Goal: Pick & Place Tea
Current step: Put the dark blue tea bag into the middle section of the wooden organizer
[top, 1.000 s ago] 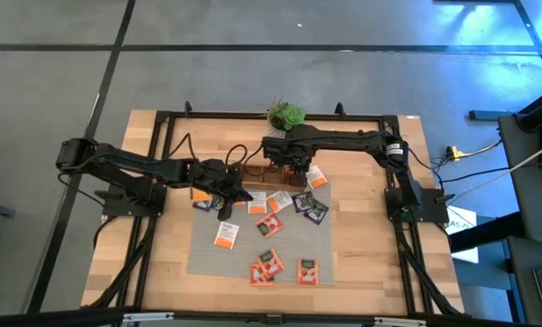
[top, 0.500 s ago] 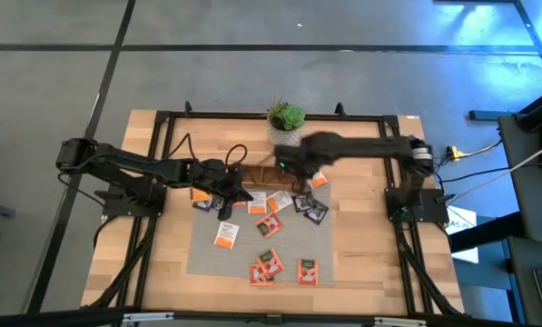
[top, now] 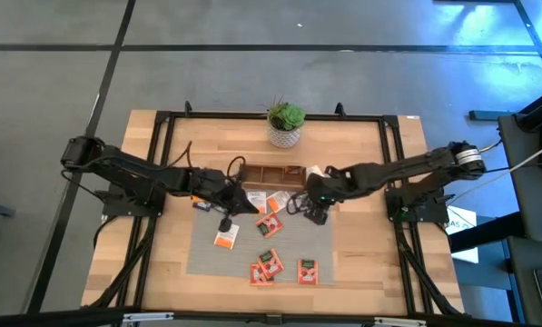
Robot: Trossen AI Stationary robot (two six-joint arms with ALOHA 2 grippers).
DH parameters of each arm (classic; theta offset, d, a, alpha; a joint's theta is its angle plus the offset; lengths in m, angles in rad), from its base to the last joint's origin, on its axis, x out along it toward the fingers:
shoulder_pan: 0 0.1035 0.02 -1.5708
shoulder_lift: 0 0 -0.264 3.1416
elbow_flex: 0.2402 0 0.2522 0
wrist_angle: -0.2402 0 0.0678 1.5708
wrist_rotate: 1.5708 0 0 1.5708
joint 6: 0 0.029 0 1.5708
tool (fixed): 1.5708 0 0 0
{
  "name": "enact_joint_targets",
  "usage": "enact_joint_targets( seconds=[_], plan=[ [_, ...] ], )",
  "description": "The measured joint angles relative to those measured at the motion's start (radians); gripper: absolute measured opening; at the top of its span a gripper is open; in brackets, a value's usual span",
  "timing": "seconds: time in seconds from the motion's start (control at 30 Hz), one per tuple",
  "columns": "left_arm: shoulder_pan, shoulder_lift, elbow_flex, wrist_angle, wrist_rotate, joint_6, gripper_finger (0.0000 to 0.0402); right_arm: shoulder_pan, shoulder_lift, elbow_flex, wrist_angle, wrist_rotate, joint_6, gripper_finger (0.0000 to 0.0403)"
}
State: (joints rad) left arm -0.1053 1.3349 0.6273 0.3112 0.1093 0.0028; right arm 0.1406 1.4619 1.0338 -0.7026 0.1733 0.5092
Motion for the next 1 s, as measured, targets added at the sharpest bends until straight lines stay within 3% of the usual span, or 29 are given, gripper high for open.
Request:
enact_joint_targets(
  seconds=[0.2,0.37,0.47,0.7,1.0],
  plan=[
    [-0.012,0.150,0.000,0.154,-0.182,-0.037,0.0003,0.002,-0.045,-0.145,0.195,-0.018,0.036,0.0090],
    [-0.009,0.266,0.020,0.239,-0.150,-0.055,0.0003,0.003,-0.044,-0.245,0.327,-0.018,-0.008,0.0156],
    [-0.010,0.330,0.071,0.252,-0.134,-0.067,0.0002,0.002,-0.044,-0.274,0.320,-0.017,-0.001,0.0179],
    [-0.011,0.498,0.216,0.238,-0.134,-0.015,0.0002,-0.018,-0.045,-0.277,0.282,0.013,0.173,0.0194],
    [-0.011,0.711,0.429,0.226,-0.110,0.003,0.0003,-0.059,-0.044,-0.277,0.190,-0.140,0.197,0.0194]
  ],
)
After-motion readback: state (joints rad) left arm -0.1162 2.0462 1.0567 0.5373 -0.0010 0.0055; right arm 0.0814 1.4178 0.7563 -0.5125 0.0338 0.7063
